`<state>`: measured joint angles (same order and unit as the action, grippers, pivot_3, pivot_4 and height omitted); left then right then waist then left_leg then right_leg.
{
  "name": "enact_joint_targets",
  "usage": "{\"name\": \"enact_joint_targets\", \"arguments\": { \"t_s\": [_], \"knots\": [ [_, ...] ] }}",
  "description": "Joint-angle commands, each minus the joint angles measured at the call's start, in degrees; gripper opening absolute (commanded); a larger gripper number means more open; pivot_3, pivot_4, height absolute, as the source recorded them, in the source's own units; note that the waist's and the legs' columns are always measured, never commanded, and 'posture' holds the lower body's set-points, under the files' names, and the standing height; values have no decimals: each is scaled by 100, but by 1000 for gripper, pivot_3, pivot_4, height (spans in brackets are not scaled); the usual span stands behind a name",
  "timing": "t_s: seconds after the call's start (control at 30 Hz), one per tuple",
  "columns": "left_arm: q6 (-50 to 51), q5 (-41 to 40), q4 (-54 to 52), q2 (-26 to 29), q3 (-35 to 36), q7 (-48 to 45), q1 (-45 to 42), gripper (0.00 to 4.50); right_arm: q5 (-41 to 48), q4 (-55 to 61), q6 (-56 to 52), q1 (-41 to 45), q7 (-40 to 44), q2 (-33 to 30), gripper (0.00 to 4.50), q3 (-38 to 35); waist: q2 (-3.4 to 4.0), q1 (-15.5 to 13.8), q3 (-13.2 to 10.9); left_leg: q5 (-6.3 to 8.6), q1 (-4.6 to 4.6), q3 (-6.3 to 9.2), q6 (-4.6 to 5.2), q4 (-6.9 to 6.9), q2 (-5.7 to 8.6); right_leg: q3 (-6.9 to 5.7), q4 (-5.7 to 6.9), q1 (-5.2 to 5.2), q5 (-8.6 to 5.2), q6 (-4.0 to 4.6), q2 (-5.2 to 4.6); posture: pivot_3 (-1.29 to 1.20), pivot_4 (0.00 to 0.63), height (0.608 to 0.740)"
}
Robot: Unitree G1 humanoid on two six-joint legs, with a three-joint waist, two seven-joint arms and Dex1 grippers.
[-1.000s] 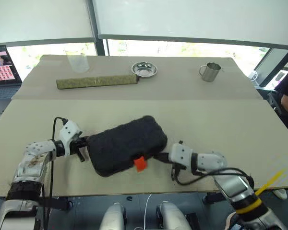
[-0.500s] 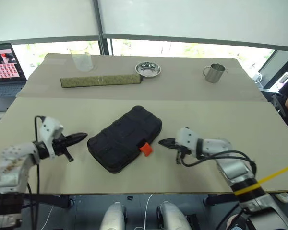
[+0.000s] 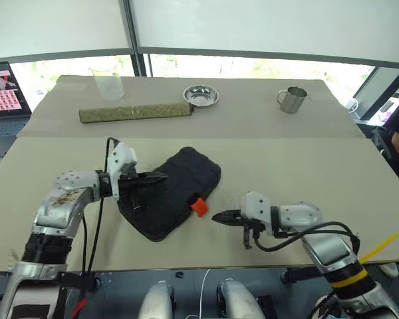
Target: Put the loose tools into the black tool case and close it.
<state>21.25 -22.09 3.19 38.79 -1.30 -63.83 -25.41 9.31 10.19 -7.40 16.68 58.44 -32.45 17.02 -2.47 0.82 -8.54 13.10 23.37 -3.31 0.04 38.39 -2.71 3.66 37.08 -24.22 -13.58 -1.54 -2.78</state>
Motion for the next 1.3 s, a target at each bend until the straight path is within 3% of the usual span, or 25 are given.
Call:
{"name": "enact_joint_targets", "arguments": {
  "t_s": [0.03,1.03,1.3],
  "knots": [
    [-168,231,132,-101,-118,123,-86,38,224,159,36,65,-2,78,0,-194,0,-5,0,0,1,1,0,0,0,0,0,0,0,0,1,0,150,740],
    [-431,501,456,-220,-203,206,290,38,-7,-608,535,393,-346,916,0,-168,26,1,16,0,-29,-1,0,0,-15,11,7,17,4,7,20,0,150,740],
    [-270,496,300,-168,-201,211,327,38,421,-61,-30,210,17,384,0,-430,30,-2,18,0,-25,-3,0,0,-15,13,5,15,4,6,19,0,150,740]
  ]
}}
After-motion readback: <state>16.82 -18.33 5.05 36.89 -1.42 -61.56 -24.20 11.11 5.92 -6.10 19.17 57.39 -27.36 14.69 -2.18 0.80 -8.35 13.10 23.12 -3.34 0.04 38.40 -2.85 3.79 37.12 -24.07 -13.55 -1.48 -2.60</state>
